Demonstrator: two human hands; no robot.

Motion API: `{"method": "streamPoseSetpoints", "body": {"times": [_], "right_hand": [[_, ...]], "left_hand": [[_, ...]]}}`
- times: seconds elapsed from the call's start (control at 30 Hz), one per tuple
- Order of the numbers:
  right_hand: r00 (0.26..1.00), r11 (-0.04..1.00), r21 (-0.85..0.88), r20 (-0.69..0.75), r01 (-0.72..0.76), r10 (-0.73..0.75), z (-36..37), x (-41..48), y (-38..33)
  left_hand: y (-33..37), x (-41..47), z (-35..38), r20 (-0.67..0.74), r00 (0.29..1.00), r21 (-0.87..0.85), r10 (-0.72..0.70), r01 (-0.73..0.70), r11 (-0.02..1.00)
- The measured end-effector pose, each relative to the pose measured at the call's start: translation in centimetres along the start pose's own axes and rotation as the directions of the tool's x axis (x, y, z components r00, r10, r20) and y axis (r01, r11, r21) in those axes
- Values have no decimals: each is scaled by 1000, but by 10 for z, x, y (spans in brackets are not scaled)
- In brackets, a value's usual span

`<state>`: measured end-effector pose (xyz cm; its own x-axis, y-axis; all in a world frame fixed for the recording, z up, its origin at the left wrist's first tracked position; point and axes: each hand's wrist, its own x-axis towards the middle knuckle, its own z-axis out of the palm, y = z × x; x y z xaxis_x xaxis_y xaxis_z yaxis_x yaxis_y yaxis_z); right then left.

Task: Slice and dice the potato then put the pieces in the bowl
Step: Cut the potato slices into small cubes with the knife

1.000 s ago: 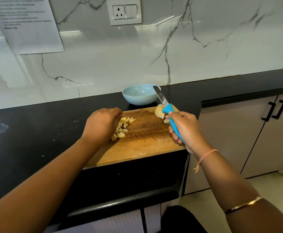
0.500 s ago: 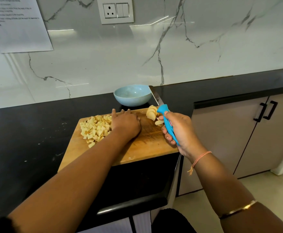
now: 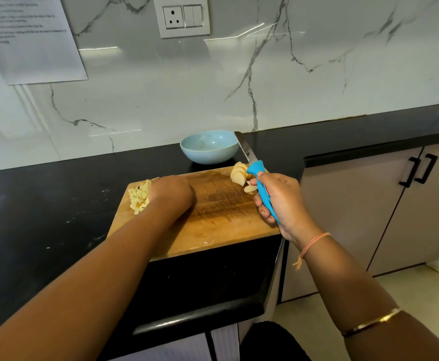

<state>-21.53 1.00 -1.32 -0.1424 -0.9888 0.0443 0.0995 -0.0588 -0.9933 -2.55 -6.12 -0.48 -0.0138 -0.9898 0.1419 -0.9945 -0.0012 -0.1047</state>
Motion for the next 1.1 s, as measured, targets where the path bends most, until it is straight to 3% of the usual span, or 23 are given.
{"method": "streamPoseSetpoints", "body": {"times": [0.2, 0.33, 0.4, 0.5, 0.6, 0.77, 1.1], "right_hand": [[1000, 1000, 17, 7, -9, 8, -1, -1, 0], [1000, 999, 38, 15, -19, 18, -2, -1, -1], [1000, 999, 38, 16, -21, 20, -2, -1, -1], [1000, 999, 42, 17, -18, 17, -3, -1, 0], [1000, 999, 47, 23, -20, 19, -3, -1, 0], [1000, 999, 42, 18, -13, 12, -4, 0, 0], [1000, 999, 35, 27, 4, -5, -3, 0, 2]], "left_hand": [[-18, -5, 3, -47, 997, -124, 59, -65, 990], [-30, -2, 3, -288, 957, -398, 22, -141, 907], [-33, 1, -1, -405, 914, -455, -34, -169, 875], [-29, 2, -5, -456, 889, -470, -47, -195, 861], [-12, 6, -8, -450, 889, -366, 80, -266, 892], [36, 3, -5, -379, 876, -353, 299, -436, 828], [58, 13, 3, -285, 917, -332, 280, -368, 868]]}}
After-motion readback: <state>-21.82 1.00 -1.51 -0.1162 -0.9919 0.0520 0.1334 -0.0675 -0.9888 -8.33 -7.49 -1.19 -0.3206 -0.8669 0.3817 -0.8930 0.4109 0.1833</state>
